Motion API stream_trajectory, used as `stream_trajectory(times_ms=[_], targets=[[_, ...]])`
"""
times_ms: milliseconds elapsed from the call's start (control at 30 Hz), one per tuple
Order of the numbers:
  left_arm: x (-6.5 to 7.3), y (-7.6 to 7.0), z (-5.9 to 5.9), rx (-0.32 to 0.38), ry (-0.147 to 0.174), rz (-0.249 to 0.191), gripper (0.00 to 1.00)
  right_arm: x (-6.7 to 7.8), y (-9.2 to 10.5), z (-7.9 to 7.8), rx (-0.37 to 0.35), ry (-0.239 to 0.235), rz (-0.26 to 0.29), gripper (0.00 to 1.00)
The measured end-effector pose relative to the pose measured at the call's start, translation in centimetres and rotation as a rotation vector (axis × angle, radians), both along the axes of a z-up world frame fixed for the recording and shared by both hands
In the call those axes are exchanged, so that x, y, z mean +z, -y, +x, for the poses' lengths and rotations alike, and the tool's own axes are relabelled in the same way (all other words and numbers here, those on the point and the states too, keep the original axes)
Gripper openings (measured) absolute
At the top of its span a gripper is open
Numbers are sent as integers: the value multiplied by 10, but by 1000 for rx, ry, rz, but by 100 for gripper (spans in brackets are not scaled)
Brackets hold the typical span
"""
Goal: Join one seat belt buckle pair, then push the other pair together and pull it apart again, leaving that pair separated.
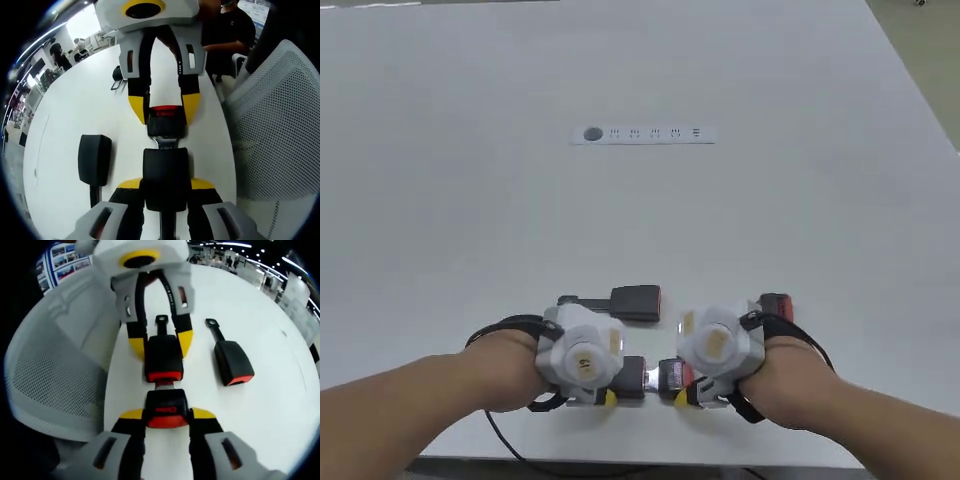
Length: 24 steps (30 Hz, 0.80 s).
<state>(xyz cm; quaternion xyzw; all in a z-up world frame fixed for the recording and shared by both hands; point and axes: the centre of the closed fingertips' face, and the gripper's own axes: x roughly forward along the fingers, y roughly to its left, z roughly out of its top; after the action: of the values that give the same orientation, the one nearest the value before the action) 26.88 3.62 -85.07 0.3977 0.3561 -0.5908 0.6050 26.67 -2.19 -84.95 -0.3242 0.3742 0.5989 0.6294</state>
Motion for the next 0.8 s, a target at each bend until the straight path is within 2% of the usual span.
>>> stream_trajectory(times_ms=[300,333,367,600,633,700,800], targets=[[0,0,0,-5,-3,-13,33,0,-10,-1,7,-16,3,31],[0,1,1,1,-9,-19,33,0,-10,1,19,-3,-9,31],[-2,2,0,-1,-8,-21,33,0,-8,-1,-1,-12,-16,31],[-1,1,0,7,-11,-27,33,-2,-8,-1,-5,-11,-23,31],[-1,1,0,8,-11,-27,33,-2,-8,-2,-1,-2,-25,31],[0,0,0,-8,-7,-20,33,-2,-5,-1,56,56,-40,31],[0,-1,0,7,-1,-37,33,-3,-4,-2,30,40,-21,32]])
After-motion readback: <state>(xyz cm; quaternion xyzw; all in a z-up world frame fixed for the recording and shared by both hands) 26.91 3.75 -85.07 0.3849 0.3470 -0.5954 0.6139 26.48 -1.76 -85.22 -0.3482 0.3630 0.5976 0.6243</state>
